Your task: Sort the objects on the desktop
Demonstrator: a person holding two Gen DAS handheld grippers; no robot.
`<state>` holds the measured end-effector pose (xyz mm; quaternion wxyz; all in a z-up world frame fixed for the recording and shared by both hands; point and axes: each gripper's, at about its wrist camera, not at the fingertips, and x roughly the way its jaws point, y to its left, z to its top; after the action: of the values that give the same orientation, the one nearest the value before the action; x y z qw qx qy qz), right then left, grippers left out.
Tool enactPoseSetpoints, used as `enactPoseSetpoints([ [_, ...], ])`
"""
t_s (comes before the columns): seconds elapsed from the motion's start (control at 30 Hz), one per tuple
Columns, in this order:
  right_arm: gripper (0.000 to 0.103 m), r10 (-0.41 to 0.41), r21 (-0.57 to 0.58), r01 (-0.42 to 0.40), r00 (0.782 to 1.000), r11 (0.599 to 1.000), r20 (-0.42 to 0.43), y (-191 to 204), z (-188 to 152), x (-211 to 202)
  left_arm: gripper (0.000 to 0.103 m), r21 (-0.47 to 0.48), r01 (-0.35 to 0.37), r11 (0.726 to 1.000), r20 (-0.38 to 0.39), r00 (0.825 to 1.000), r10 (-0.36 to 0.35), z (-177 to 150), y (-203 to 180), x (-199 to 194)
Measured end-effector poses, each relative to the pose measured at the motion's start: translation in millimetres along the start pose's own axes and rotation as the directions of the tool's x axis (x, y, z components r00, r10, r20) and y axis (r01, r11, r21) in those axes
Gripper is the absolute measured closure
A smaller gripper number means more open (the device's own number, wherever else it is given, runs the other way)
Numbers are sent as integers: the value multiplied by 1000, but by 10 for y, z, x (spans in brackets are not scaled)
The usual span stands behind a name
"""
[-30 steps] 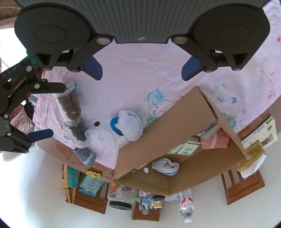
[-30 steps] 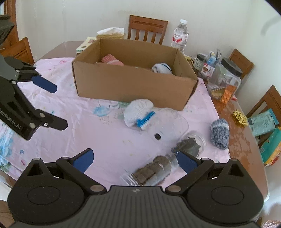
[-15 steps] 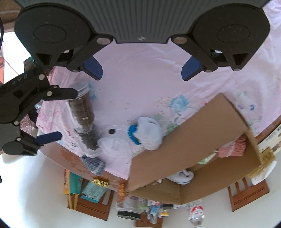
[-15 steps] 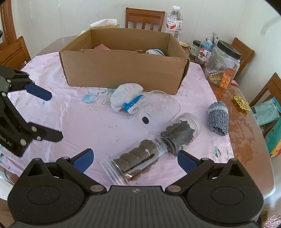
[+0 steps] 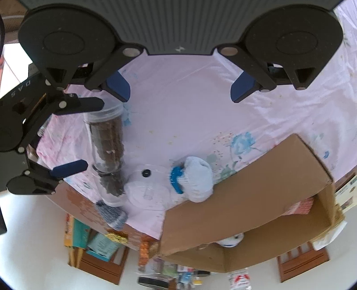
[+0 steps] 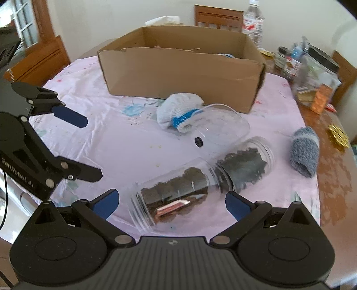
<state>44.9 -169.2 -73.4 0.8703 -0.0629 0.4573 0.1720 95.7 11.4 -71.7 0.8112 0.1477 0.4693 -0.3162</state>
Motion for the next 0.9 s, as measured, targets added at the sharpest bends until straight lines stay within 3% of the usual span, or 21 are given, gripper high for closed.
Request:
enactPoseSetpoints([
  [0.23, 0, 57, -40, -57, 998, 998, -13, -56, 53, 100, 6, -77, -38, 996, -2, 999, 38, -6, 65, 10],
  [0.57, 0, 106, -77, -112, 991, 991, -80, 9, 16, 133, 6, -105, -48, 993, -4, 999, 48, 20, 113, 62],
  [0.9, 0, 72, -178, -85, 994, 980, -79, 129, 62, 230, 6, -85, -47, 995, 19, 999, 49, 134, 160, 71],
])
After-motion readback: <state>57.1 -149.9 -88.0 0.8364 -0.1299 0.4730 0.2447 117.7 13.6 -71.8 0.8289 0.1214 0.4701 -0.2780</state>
